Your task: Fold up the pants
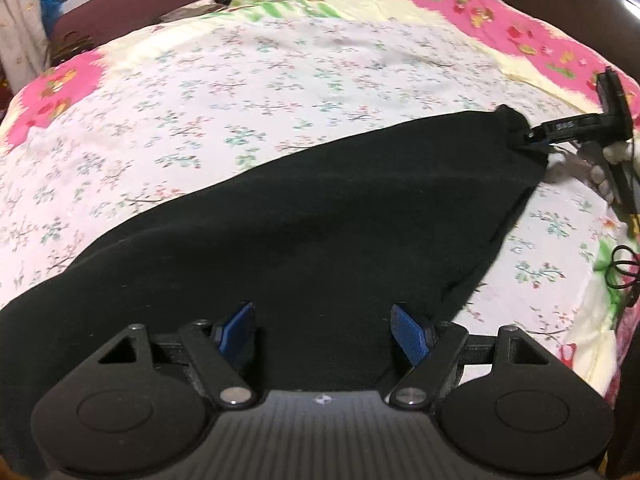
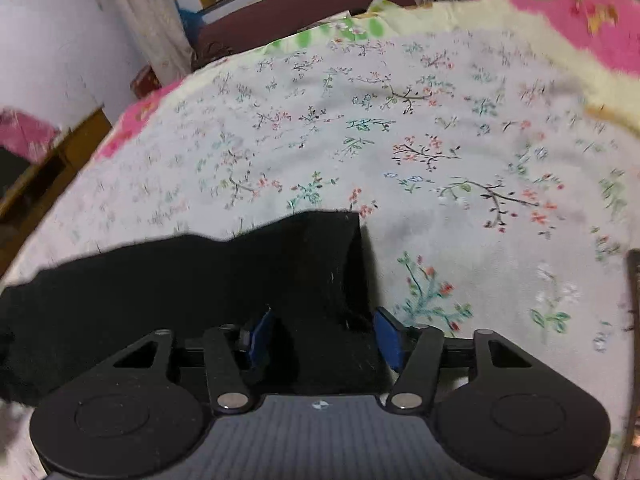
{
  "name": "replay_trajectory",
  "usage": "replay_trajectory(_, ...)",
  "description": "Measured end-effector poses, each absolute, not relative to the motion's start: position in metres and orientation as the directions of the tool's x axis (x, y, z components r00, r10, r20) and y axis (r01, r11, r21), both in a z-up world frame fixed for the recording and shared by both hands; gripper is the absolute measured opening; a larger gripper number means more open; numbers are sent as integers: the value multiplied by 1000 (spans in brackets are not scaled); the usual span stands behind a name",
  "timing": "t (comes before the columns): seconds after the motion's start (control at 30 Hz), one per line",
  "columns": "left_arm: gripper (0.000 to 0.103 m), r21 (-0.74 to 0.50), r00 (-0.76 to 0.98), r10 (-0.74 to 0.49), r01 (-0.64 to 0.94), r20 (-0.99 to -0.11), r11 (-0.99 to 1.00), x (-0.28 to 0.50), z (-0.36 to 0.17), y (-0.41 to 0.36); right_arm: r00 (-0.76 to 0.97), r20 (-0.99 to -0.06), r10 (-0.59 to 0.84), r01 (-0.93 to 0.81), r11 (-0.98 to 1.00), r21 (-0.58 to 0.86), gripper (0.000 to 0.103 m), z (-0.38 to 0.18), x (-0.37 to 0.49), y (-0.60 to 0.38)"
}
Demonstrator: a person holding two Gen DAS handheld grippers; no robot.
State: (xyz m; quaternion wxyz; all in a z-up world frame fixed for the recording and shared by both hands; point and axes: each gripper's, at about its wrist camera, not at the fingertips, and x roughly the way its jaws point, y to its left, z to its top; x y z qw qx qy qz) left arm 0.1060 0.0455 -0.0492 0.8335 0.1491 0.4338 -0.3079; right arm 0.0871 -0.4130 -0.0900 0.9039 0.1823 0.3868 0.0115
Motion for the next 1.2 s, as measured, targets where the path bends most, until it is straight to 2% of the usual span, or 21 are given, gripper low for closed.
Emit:
replay_trajectory(0.1,82,-9,439,-367,632,-820,775,109,-52,48,707,-673,219,47,934,353,54,-79,88,-399)
replay_trajectory(0.2,82,-11,435,-365,630,-823,776,111,-56,48,698,-652,295,-48,928,368,50,-71,88,-379)
replay_trajectory(0.33,82,3,428,-360,646,-829,763,110,-59,43,674,-729,121,-99,992,73,50,-75,95,-341)
replay_trajectory(0.53,82,0,410,-354,653,-841,757,114,-66,36,732,-680,53,-284,930,-233,51,-64,65,-282)
replay_trajectory(0.6,82,-8,411,-360,649,-838,761,116,-65,32,729,-656,196,-376,915,-145,50,-55,61,-264)
replay_trajectory(0.63,82,-7,414,-361,649,-836,760,116,-64,30,731,-635,249,-403,909,-108,46,-51,60,-260)
replay_trajectory(0.7,82,3,414,-365,664,-834,748,114,-60,26,724,-631,276,-407,911,-68,46,-52,69,-264)
replay_trajectory(0.8,82,14,411,-371,685,-833,728,111,-58,23,716,-677,170,-233,972,-2,47,-64,84,-309)
replay_trajectory(0.83,82,11,406,-370,685,-835,728,112,-59,23,712,-687,145,-169,985,33,51,-66,84,-327)
replay_trajectory(1.0,82,-5,392,-364,676,-845,737,116,-68,20,728,-674,126,57,968,243,52,-56,47,-400)
replay_trajectory(1.1,82,-8,388,-371,683,-843,731,119,-67,17,749,-651,122,216,884,414,54,-56,4,-417)
replay_trajectory(1.2,82,1,395,-377,691,-838,723,120,-64,12,761,-620,189,311,733,605,54,-80,-19,-408)
